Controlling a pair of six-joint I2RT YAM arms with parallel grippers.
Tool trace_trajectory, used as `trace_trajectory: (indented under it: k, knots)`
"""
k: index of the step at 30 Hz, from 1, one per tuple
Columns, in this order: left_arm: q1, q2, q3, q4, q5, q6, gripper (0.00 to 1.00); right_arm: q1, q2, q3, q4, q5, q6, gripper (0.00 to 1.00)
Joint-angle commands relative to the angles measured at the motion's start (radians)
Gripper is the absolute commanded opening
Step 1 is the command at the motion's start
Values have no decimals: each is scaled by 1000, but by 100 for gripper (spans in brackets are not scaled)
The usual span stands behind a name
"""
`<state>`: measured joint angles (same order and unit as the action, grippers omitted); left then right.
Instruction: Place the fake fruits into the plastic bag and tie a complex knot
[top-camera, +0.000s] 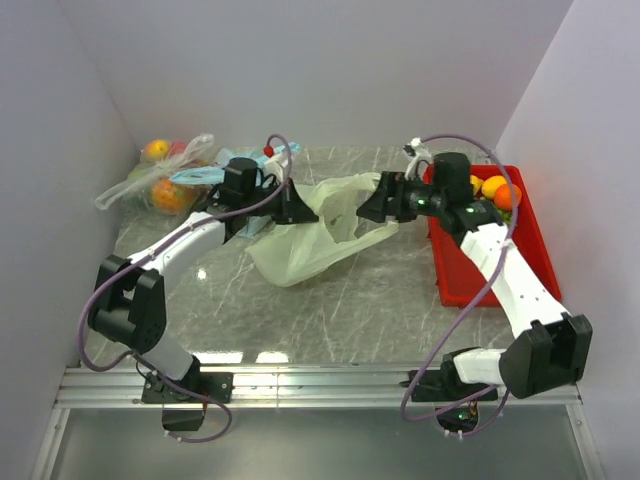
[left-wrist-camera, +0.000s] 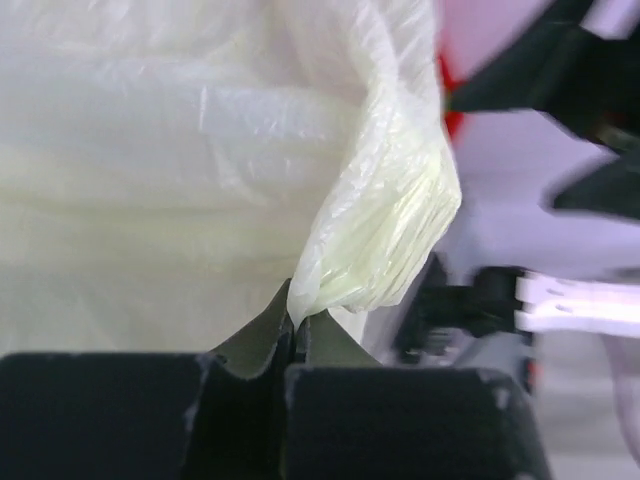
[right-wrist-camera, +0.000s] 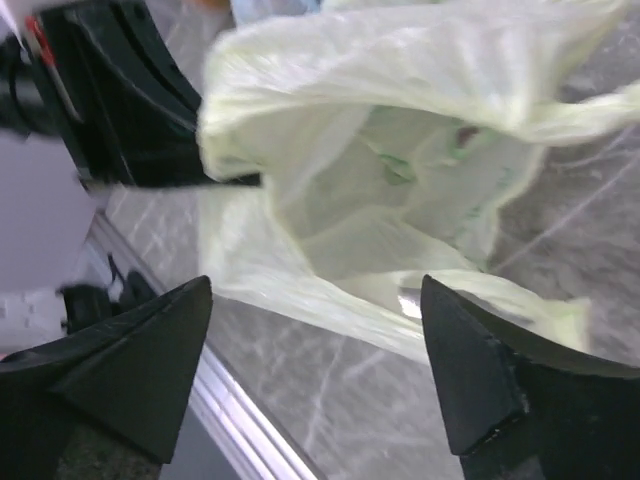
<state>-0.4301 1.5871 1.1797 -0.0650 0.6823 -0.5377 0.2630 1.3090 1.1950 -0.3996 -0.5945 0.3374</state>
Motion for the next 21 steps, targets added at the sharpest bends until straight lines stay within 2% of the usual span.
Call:
trace_trajectory:
  k: [1, 2, 3, 4, 7, 9, 10, 14, 16, 18, 19, 20, 21]
  knots:
    - [46, -67, -93, 377, 343, -204, 0, -137, -112, 3, -128, -157, -267, 94]
    - [56, -67, -116, 449, 374, -300, 0, -165, -123, 11, -165, -169, -308, 94]
    - [74, -65, -138, 634, 402, -356, 0, -192, -131, 20, -192, -172, -328, 95]
    - [80, -64, -182, 737, 458, -477, 0, -246, -131, 31, -247, -172, -374, 95]
    - [87, -49, -219, 1012, 525, -628, 0, -358, -116, 49, -324, -185, -458, 96]
    - [85, -35, -236, 1131, 540, -691, 0, -390, -94, 60, -355, -171, -489, 96]
    - [85, -27, -248, 1245, 546, -758, 0, -406, -93, 55, -369, -177, -501, 95]
    - [91, 46, -259, 1396, 579, -854, 0, -447, -79, -18, -364, -136, -508, 96]
    - [91, 99, -276, 1432, 597, -851, 0, -461, -77, -52, -334, -78, -502, 96]
    - [93, 119, -290, 1383, 609, -802, 0, -485, -64, -58, -321, -53, -509, 95]
    - [93, 117, -292, 1322, 605, -683, 0, -493, -57, -48, -318, -22, -523, 95]
    - [93, 99, -290, 1101, 590, -598, 0, -511, -31, -35, -320, 1, -532, 93]
    - [93, 91, -278, 1009, 553, -508, 0, -527, -18, -22, -318, 24, -541, 93]
